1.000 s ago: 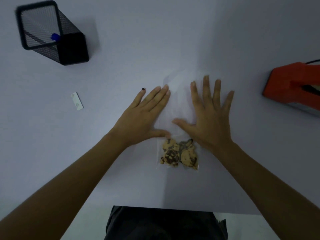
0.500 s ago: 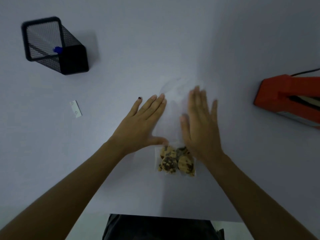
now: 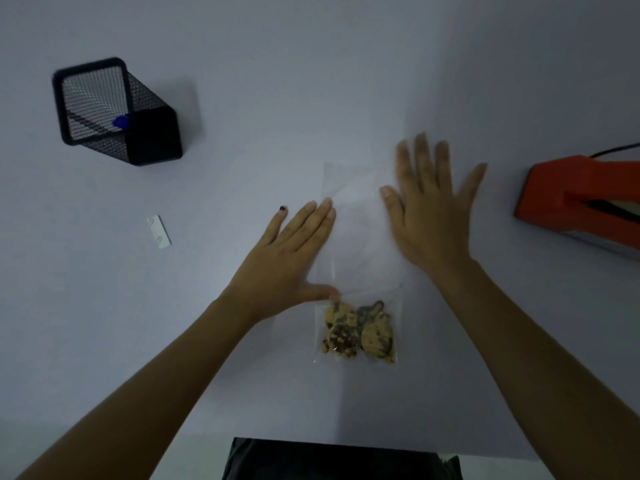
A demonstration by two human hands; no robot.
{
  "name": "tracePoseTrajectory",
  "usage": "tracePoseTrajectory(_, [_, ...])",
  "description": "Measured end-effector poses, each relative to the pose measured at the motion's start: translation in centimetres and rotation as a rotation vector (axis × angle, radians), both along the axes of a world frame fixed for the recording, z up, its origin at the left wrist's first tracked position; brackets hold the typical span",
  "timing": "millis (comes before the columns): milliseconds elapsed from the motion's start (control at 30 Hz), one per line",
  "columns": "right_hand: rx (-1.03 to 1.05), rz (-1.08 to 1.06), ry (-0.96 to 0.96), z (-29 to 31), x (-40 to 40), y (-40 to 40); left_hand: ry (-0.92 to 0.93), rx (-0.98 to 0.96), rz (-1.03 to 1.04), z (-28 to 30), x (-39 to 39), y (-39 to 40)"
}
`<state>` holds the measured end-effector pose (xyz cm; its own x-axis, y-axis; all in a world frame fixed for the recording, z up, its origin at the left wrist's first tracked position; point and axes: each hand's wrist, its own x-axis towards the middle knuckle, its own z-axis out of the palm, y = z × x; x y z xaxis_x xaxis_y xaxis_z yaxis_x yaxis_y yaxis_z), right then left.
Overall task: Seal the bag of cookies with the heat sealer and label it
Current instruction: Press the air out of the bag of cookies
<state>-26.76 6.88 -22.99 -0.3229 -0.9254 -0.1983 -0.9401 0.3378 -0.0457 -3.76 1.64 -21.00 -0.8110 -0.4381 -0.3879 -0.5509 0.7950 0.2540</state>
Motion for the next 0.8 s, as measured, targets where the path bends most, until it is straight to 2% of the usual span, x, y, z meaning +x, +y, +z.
tracePoseTrajectory(100, [-0.041,-0.120,-0.040,0.7,-0.5,0.4,-0.020,-0.014,-0.004,0.1,0.1,0.1])
tracePoseTrajectory(167, [-0.063,-0.052,-0.081,1.5,0.6,1.5,-0.024,-0.018,0.000,0.2,0.1,0.1])
tracePoseTrajectory(300, [-0.004,0.216,-0.128,1.6,3.3,4.5,-0.022,-0.014,0.001,0.2,0.0,0.1])
tracePoseTrajectory(433, [0.103,0.228,-0.077,1.2,2.0,6.2,-0.016,-0.012,0.005,0.4,0.0,0.1])
tracePoseTrajectory(800, [0.183,0.233,-0.101,2.5,-0.1,7.9,-0.012,0.006,0.002,0.2,-0.1,0.0])
